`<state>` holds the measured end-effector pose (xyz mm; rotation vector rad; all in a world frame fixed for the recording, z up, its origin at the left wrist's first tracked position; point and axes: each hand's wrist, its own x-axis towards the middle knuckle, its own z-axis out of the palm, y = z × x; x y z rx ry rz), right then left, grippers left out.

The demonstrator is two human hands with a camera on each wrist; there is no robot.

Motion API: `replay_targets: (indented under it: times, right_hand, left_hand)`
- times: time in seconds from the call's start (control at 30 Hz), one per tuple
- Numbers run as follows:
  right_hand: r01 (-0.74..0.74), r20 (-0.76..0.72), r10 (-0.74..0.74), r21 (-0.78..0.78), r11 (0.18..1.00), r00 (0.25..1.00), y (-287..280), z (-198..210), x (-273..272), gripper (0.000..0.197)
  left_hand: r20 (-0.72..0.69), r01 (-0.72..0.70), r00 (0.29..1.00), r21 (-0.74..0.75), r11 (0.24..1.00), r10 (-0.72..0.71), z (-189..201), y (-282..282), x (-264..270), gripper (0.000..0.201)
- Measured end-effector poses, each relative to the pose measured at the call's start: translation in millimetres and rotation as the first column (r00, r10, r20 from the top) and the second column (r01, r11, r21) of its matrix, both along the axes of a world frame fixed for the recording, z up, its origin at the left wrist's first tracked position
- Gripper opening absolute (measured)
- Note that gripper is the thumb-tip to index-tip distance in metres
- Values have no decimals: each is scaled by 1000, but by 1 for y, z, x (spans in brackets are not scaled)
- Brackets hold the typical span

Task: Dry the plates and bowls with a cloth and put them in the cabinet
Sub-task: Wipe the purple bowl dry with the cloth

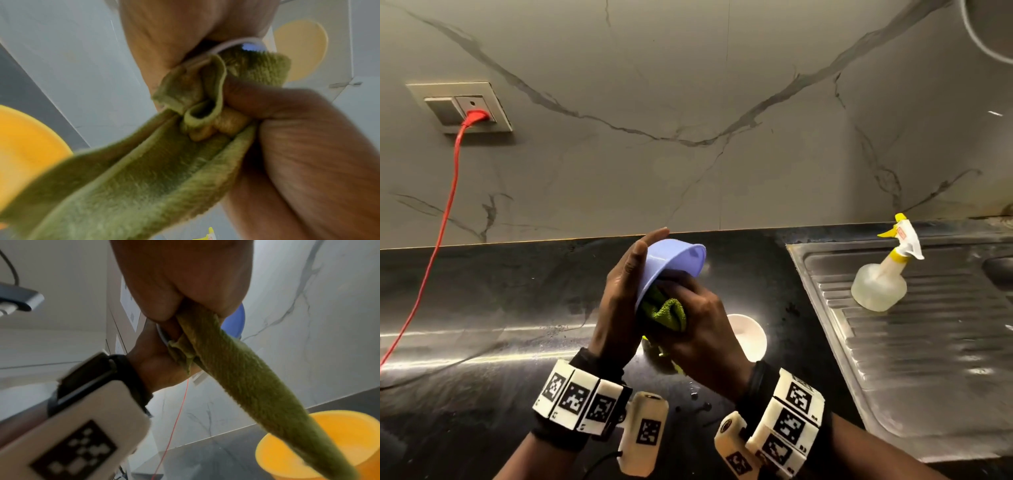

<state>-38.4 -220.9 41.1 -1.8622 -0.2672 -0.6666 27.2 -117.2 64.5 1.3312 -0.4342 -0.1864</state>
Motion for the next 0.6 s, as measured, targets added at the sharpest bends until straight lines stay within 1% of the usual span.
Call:
replay_targets:
  times: [0.07, 0.1, 0.13, 0.17, 0.2, 0.23, 0.27, 0.3, 0.33, 0.37, 0.4, 0.43, 0.47, 0.5, 0.53, 0.57, 0.6]
  right_hand:
    - [0, -42, -4, -87, 996, 999, -3, -3, 3, 47]
    - [23, -38, -31, -193, 981, 999, -5, -5, 4, 50]
    - [91, -7, -100, -353, 931, 995, -7, -7, 4, 53]
    - [178, 53, -176, -508, 843, 983, -8, -8, 5, 54]
    - [256, 112, -238, -598, 760, 965, -10, -8, 6, 51]
    - [292, 141, -262, -614, 733, 955, -12, -7, 9, 44]
    - [301, 142, -269, -570, 764, 953, -14, -6, 11, 41]
    - [285, 132, -253, -499, 818, 958, -15, -4, 13, 41]
    - [266, 120, -238, -407, 874, 964, -15, -2, 14, 39]
    - [228, 77, -214, -295, 928, 974, -15, 1, 14, 35]
    - [172, -14, -176, -147, 974, 984, -16, 5, 12, 28]
    - [108, -123, -102, 45, 993, 987, -15, 10, 12, 21]
    - [76, -185, -42, 178, 981, 982, -16, 12, 12, 16]
    - [76, -196, -30, 233, 970, 980, -18, 13, 13, 18]
    - [105, -183, -66, 210, 972, 981, -19, 11, 15, 27]
    - [104, -164, -72, 197, 975, 984, -20, 7, 18, 34]
    - [91, -154, -61, 194, 977, 986, -20, 6, 19, 38]
  left_hand:
    - [-11, 8, 1000, -13, 1000, -9, -1, -1, -1, 67]
    - [-13, 8, 1000, -30, 1000, -9, -1, -1, -1, 67]
    - [-7, 2, 1000, -50, 999, -3, 0, -1, -1, 64]
    - [2, -3, 1000, -66, 998, 3, 1, 0, 0, 60]
    - [15, -5, 1000, -71, 997, 6, 3, 1, 1, 59]
    - [24, -5, 1000, -68, 998, 7, 4, 1, 2, 59]
    - [27, 1, 1000, -55, 998, 1, 4, 0, 3, 58]
    - [25, 25, 999, -38, 999, -24, 4, -1, 4, 53]
    - [30, 70, 997, -6, 998, -69, 4, -1, 4, 47]
    - [39, 124, 991, 43, 991, -126, 3, -2, 4, 43]
    - [47, 172, 983, 94, 981, -177, 1, -2, 5, 41]
    - [40, 200, 978, 128, 971, -207, 0, -1, 5, 44]
    - [26, 207, 977, 138, 969, -213, 0, 1, 6, 55]
    - [13, 202, 979, 129, 971, -205, -2, 2, 7, 67]
    - [13, 191, 981, 115, 975, -194, -3, 3, 7, 74]
    - [23, 171, 984, 101, 980, -174, -3, 3, 7, 74]
    - [32, 152, 987, 85, 985, -155, -4, 2, 6, 69]
